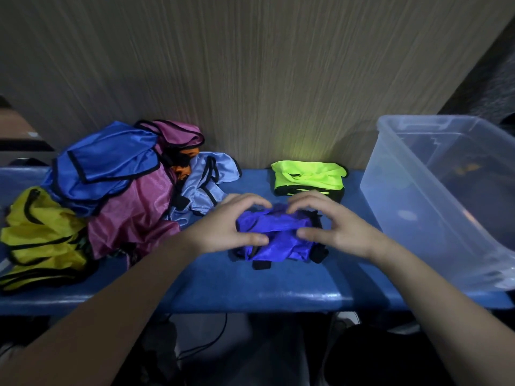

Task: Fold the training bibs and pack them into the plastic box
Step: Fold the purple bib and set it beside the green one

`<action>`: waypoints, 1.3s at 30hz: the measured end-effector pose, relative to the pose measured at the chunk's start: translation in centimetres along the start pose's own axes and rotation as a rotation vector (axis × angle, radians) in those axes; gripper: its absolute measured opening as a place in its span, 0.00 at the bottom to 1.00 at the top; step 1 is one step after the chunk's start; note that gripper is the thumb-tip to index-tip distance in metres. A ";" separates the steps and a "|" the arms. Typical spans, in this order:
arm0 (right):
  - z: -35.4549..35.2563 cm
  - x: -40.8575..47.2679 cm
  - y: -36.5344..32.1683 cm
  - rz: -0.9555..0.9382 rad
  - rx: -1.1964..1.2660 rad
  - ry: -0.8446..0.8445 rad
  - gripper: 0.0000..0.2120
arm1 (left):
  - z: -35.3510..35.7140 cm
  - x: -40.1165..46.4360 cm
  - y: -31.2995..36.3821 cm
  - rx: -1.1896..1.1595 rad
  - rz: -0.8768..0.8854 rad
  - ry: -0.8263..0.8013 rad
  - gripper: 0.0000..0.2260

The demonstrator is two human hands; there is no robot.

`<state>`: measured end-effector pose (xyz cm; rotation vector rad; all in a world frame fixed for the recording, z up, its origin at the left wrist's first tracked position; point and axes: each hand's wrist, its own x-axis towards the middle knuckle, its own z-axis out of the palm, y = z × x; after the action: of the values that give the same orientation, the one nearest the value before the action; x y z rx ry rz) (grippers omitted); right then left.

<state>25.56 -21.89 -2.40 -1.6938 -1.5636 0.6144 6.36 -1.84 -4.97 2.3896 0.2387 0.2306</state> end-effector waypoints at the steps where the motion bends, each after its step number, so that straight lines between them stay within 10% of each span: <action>1: 0.5 0.1 0.3 -0.030 -0.084 -0.019 0.19 | 0.3 0.0 0.0 0.064 0.071 -0.009 0.28; 9: 1.6 0.0 1.9 0.055 -0.403 -0.244 0.28 | 0.8 -1.0 -0.8 0.172 0.090 -0.037 0.22; 18: 2.3 0.4 -0.9 -0.058 -0.435 0.207 0.25 | -1.5 -2.4 0.1 -0.088 -0.075 0.099 0.09; 26: 6.5 1.8 -0.3 0.045 -0.688 -0.183 0.39 | -0.7 -2.8 0.1 -0.058 -0.259 -0.067 0.10; 39: 1.2 -1.0 2.7 0.137 -0.785 -0.089 0.30 | -0.7 -0.4 0.7 0.032 -0.239 -0.050 0.05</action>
<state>26.23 -22.63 -5.34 -2.3778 -1.9072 0.1251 5.87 -1.99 -3.98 2.3685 0.5042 0.0558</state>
